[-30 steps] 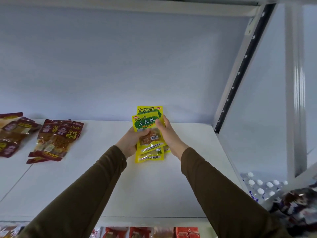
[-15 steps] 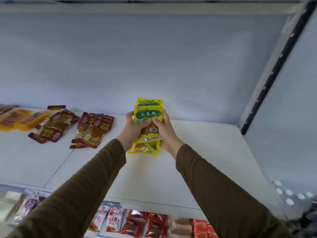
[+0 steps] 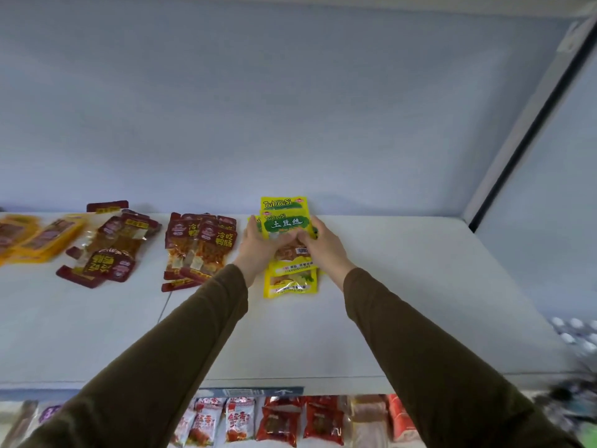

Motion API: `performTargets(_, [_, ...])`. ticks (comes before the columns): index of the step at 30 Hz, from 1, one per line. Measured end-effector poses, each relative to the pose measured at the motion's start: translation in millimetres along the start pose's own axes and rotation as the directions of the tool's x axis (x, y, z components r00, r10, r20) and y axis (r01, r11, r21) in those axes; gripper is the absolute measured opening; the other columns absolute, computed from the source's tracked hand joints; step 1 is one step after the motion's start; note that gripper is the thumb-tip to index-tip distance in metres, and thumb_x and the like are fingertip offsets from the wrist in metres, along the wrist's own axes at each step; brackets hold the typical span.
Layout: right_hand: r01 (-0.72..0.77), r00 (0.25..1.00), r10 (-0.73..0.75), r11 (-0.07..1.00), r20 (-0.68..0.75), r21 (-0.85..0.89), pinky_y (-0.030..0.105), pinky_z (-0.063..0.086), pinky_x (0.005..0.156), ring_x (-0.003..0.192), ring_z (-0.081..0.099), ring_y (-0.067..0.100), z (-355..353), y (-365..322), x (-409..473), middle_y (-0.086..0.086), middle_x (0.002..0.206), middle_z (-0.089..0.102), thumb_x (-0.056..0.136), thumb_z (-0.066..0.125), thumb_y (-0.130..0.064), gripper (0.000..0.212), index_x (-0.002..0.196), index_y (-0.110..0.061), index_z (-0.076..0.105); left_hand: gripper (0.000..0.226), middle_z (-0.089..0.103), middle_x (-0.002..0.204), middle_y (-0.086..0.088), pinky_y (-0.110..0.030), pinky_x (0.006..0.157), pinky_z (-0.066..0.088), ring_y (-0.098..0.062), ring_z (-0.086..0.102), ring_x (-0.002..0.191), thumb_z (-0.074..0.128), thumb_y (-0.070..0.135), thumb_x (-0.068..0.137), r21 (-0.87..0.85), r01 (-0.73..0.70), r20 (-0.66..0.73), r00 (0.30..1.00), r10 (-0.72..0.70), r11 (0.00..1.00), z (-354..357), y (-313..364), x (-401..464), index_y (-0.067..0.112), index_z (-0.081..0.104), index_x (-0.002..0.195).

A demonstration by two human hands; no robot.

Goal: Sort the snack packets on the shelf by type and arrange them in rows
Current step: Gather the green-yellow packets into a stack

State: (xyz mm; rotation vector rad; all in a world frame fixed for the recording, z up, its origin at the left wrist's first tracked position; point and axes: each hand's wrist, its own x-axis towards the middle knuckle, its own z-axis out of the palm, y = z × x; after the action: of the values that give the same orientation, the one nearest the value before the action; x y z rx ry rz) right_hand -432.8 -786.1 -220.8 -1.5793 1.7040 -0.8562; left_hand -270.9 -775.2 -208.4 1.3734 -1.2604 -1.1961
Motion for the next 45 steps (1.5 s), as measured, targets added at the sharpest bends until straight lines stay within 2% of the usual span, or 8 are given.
performTargets(3, [0.008,1.000,-0.008,1.000,-0.003,-0.026,0.036,0.039,0.109,0.143,0.046,0.027,-1,-3,-2,0.004,0.157,0.047,0.101,0.049,-0.057,0.070,0.160,-0.026,0.029,0.097,0.066,0.121,0.004,-0.018,0.074,0.056,-0.008,0.068,0.101,0.088,0.037,0.077,-0.066,-0.007,0.037,0.999,0.009,0.998,-5,-2,1,0.017,0.029,0.151])
performTargets(7, [0.027,1.000,-0.027,0.999,-0.006,-0.022,0.046,0.042,0.112,0.137,0.051,0.028,1,-3,-9,0.001,0.148,0.057,0.102,0.048,-0.054,0.060,0.155,-0.028,0.038,0.051,0.072,0.120,-0.009,-0.025,0.074,0.060,-0.015,0.074,0.098,0.082,0.017,0.085,-0.116,-0.066,0.049,0.996,0.072,0.991,-4,-1,-3,0.020,0.050,0.124])
performTargets(11, [0.046,0.999,-0.046,0.999,-0.024,0.003,0.046,0.044,0.110,0.130,0.056,0.029,3,-1,-20,0.000,0.139,0.064,0.102,0.048,-0.048,0.051,0.150,-0.028,0.045,0.063,0.067,0.128,-0.013,-0.054,0.098,0.055,-0.031,0.068,0.115,0.081,0.016,0.085,-0.112,-0.063,0.087,0.994,0.073,0.992,0,-7,-7,0.015,0.043,0.136])
performTargets(18, [-0.047,0.994,0.036,0.994,-0.107,-0.103,0.047,0.045,0.106,0.132,0.052,0.035,-10,17,-24,0.010,0.138,0.063,0.104,0.049,-0.039,0.050,0.149,-0.018,0.046,0.136,0.018,0.168,-0.006,-0.052,0.119,0.033,-0.027,0.029,0.151,0.086,0.044,0.061,0.011,0.036,0.134,0.990,-0.037,0.999,19,-6,-12,0.031,-0.005,0.161])
performTargets(22, [-0.101,0.985,0.069,0.973,-0.157,-0.205,0.047,0.044,0.104,0.134,0.045,0.038,-24,26,-22,0.013,0.137,0.062,0.105,0.047,-0.037,0.051,0.152,-0.016,0.043,0.123,-0.007,0.171,-0.007,-0.053,0.125,0.010,-0.029,-0.005,0.157,0.083,0.046,0.079,0.319,-0.015,0.082,0.997,-0.011,0.948,29,-14,-7,0.033,-0.008,0.161])
performTargets(25, [-0.108,0.983,0.071,0.970,-0.171,-0.220,0.047,0.042,0.107,0.137,0.041,0.037,-28,29,-22,0.012,0.141,0.060,0.107,0.045,-0.032,0.050,0.154,-0.016,0.040,0.120,-0.013,0.170,-0.007,-0.054,0.124,0.002,-0.034,-0.018,0.154,0.078,0.056,0.080,0.380,0.003,0.027,1.000,-0.015,0.925,36,-14,-8,0.034,-0.009,0.161])
performTargets(39, [-0.020,0.990,-0.001,0.989,-0.139,-0.146,0.045,0.029,0.117,0.147,0.030,0.034,-31,16,-42,0.008,0.159,0.041,0.106,0.042,-0.035,0.056,0.158,-0.014,0.032,0.116,-0.016,0.169,-0.002,-0.054,0.124,0.019,-0.020,-0.008,0.157,0.081,0.049,0.081,0.197,0.010,0.062,0.998,-0.023,0.980,20,-5,-26,0.039,-0.003,0.160])
performTargets(45, [0.072,0.981,-0.123,0.949,-0.151,-0.305,0.046,0.029,0.118,0.149,0.028,0.030,-25,-1,-59,0.005,0.162,0.037,0.104,0.046,-0.035,0.058,0.157,-0.019,0.033,0.103,0.000,0.170,-0.005,-0.044,0.124,0.022,-0.022,0.008,0.156,0.079,0.040,0.086,0.270,-0.064,0.059,0.997,0.050,0.961,11,0,-38,0.027,0.011,0.162])
